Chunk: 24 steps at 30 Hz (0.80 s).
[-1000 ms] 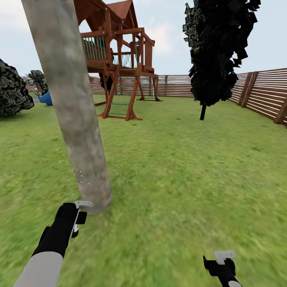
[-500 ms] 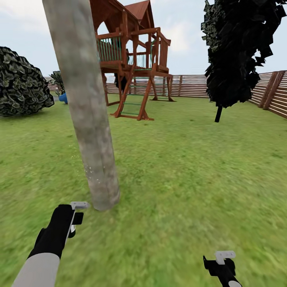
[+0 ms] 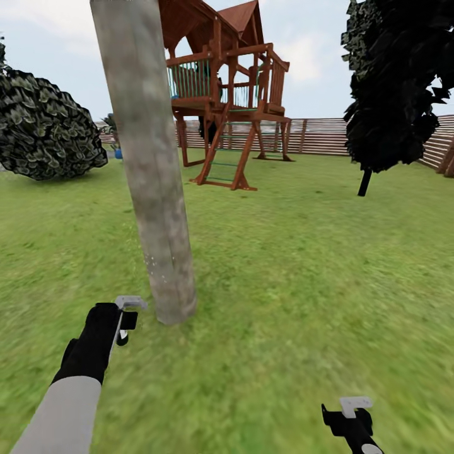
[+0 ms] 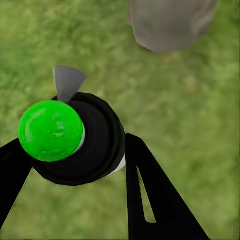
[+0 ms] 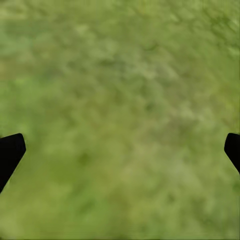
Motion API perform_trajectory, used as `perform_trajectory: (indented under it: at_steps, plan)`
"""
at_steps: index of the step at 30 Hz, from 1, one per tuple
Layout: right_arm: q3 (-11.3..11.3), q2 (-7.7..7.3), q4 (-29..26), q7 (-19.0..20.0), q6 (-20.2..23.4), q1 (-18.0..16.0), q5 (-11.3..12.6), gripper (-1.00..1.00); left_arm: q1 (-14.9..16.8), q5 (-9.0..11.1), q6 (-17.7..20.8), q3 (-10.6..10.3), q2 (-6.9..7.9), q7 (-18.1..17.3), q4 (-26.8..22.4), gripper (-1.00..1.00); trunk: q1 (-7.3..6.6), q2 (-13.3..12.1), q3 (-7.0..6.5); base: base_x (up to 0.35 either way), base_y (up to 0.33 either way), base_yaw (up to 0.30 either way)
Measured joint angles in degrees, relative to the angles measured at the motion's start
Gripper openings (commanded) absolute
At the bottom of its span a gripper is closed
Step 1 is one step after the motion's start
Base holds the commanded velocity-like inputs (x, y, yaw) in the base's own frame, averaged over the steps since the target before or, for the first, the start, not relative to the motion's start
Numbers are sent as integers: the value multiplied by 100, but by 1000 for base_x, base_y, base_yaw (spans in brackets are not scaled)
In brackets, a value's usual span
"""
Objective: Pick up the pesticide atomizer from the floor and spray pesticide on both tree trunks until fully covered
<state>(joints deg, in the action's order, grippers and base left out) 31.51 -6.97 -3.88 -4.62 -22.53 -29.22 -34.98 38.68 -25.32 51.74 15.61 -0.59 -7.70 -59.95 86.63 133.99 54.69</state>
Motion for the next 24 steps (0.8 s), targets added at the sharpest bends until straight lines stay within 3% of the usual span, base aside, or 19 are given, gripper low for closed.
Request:
perform_trajectory:
  at_steps: [2, 5, 6, 17, 24]
  plan:
    - [6, -3, -5, 0, -3, 0, 2, 100, 507, 13, 455, -30, -13, -13, 48, -100, 0, 0, 0, -1, -1, 76]
    - [1, -5, 5, 6, 1, 1, -1, 100, 1143, 40, 640, -319, 7, -16, 362, -100, 0, 0, 0, 0, 0, 13]
    - [0, -5, 7, 8, 3, 1, -3, 100, 1218, 1, 655, -348, 17, -15, 433, -100, 0, 0, 0, 0, 0, 2]
    - [-1, -6, 8, 3, 5, 1, 0, 100, 1232, -7, 681, -387, 16, -16, 453, -100, -3, 0, 1, 198, -112, 2]
    - [-2, 3, 9, -2, 5, 0, 0, 100, 1227, 3, 680, -366, 27, -15, 445, -100, 0, 0, 1, 165, -213, 219]
